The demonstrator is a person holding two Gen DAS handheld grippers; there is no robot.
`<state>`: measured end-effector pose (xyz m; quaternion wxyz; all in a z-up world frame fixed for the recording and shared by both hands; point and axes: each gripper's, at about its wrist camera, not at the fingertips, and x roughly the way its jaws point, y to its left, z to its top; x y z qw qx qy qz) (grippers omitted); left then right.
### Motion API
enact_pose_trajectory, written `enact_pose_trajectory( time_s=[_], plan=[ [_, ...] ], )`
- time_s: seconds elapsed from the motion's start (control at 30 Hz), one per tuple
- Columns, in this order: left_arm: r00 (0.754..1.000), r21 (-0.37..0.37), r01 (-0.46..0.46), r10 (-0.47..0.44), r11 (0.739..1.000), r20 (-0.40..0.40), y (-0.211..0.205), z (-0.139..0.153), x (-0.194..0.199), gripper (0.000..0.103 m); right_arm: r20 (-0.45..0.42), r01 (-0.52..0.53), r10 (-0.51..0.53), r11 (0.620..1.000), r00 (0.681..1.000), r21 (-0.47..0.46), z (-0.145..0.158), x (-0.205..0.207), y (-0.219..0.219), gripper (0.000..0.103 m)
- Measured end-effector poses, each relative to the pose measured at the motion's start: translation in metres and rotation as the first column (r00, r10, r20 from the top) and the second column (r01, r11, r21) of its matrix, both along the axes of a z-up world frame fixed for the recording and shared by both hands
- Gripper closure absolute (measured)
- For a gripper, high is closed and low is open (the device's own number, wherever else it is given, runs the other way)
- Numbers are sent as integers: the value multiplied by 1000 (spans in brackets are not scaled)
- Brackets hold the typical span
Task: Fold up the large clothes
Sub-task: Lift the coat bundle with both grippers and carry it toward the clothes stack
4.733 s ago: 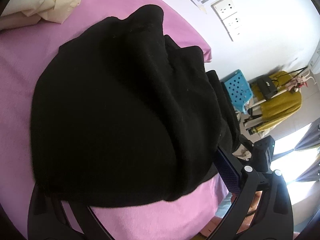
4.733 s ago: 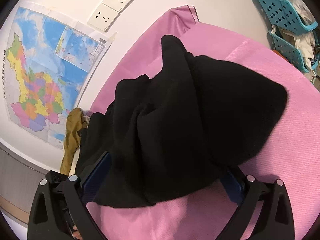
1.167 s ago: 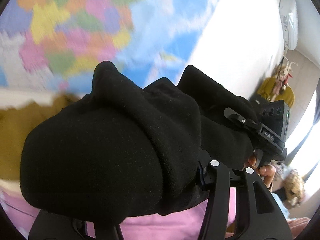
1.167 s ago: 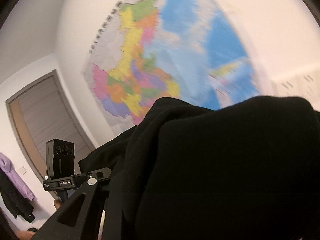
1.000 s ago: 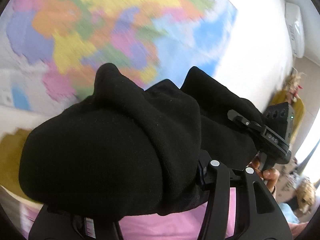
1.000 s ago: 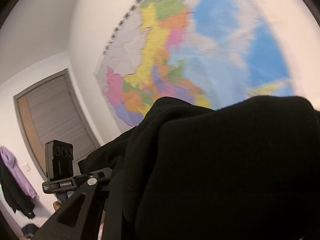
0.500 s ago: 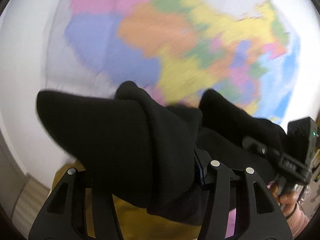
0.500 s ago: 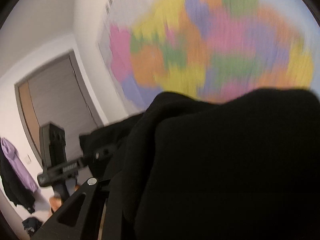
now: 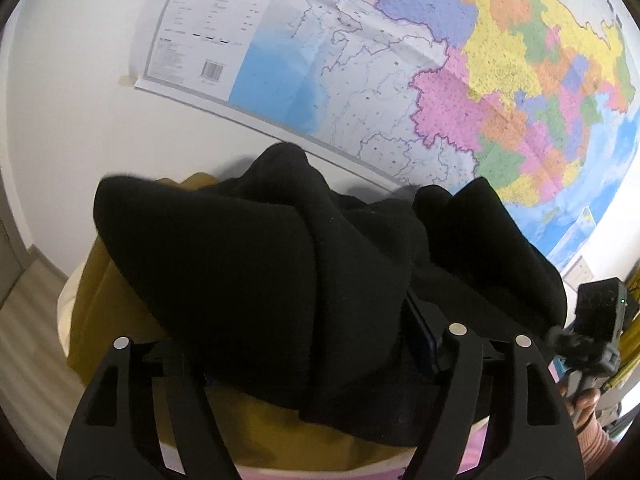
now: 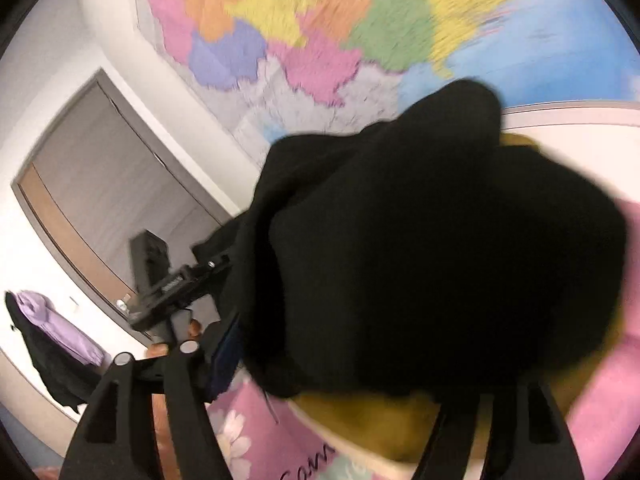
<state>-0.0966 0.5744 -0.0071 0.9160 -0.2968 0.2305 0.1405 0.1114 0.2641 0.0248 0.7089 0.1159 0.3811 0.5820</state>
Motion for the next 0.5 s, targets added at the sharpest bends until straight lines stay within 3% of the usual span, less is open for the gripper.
enact_pose_trajectory(
  time_s=[0.13,0.17,0.2,0.23,0.3,0.43,0.47,0.5],
  plan=[
    [1000,-34,-8,8,999,13,0,1,-11,29,-97,74,-65,994,993,84,4,19,-31,35],
    [1000,-49,-15,16,999,14,2,0,-10,29,-148,86,-68,989,987,120,3,26,-35,41],
    [1000,-56,-23,24,998,12,3,0,-10,30,-178,103,-79,986,981,129,3,32,-35,73],
    [999,-51,-32,32,998,9,3,1,-10,32,-167,117,-96,986,981,120,5,37,-32,79],
    [999,-45,-44,45,998,6,4,4,-9,40,-136,129,-111,983,984,133,11,33,-34,86],
    [998,-56,-58,59,997,16,7,6,-11,42,18,162,-167,973,986,162,16,4,-62,89],
    [998,-62,-61,62,996,14,8,2,-10,42,4,163,-165,978,986,128,3,5,-64,89],
    [998,-68,-67,67,995,2,9,-4,-9,39,-66,166,-160,983,985,82,-15,12,-63,88]
  ],
)
